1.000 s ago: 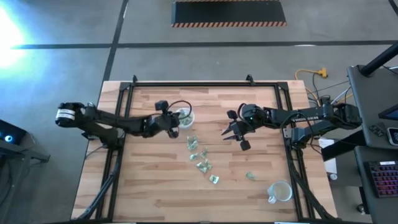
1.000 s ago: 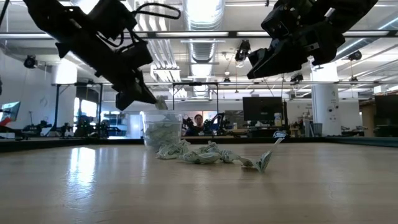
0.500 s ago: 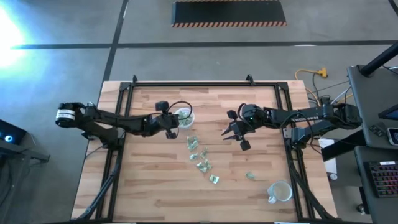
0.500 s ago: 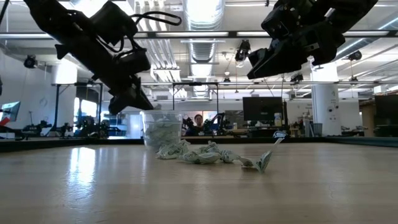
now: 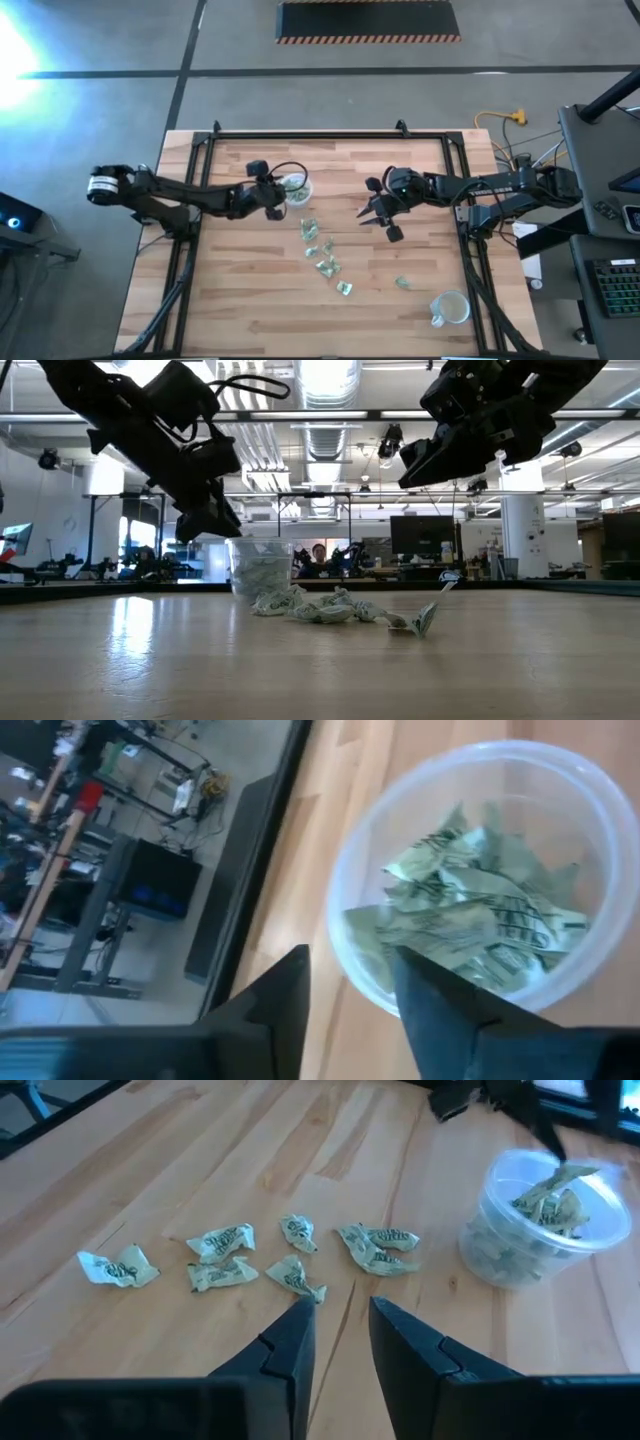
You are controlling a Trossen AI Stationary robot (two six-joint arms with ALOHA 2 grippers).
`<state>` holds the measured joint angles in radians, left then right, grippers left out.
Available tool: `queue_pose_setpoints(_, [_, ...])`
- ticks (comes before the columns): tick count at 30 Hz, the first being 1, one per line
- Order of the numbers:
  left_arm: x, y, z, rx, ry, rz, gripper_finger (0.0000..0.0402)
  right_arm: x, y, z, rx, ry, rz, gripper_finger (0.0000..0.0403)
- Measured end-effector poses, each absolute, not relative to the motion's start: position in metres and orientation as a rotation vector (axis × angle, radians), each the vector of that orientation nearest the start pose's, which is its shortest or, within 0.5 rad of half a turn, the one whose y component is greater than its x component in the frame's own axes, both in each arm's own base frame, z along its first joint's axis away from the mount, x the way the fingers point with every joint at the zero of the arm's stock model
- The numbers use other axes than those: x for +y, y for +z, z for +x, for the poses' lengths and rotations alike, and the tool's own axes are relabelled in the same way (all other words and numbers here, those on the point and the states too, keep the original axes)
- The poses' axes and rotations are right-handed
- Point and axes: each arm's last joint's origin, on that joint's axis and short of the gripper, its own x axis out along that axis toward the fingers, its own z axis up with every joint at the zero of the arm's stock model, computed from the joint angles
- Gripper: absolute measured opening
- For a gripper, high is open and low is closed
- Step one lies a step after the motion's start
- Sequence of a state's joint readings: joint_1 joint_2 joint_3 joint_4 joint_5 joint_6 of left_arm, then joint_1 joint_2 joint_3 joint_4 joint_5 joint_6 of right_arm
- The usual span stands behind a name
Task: Pick and place Stevia / Truvia into bins
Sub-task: Put the stevia packet into the transparent container
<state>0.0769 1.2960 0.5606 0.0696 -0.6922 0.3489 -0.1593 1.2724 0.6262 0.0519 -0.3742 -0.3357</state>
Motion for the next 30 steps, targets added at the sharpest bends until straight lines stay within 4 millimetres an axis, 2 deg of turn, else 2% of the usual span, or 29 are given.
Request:
queue_pose_setpoints(4, [0.035, 0.192, 0.236, 0.736, 0.627, 0.516, 0.0150, -0.029, 0.200, 0.245, 0.608, 0.305, -0.123, 0.0081])
queue_pose_setpoints(11, [0.020, 0.217, 0.226, 0.608, 0.594, 0.501, 0.0153, -0.019, 0.190, 0.232, 0.802, 0.301, 0.054, 0.0083])
queue_pose_setpoints(19, [-0.002, 0.235, 0.215, 0.490, 0.519, 0.491, 0.0154, 0.022, 0.185, 0.225, 0.942, 0.376, 0.187, 0.0088])
queue_pose_setpoints(25, [-0.012, 0.235, 0.213, 0.475, 0.475, 0.500, 0.0154, 0.055, 0.184, 0.219, 1.020, 0.407, 0.271, 0.0081])
queue_pose_setpoints(30, [-0.013, 0.233, 0.215, 0.486, 0.467, 0.507, 0.0154, 0.074, 0.178, 0.213, 1.101, 0.344, 0.319, 0.0075])
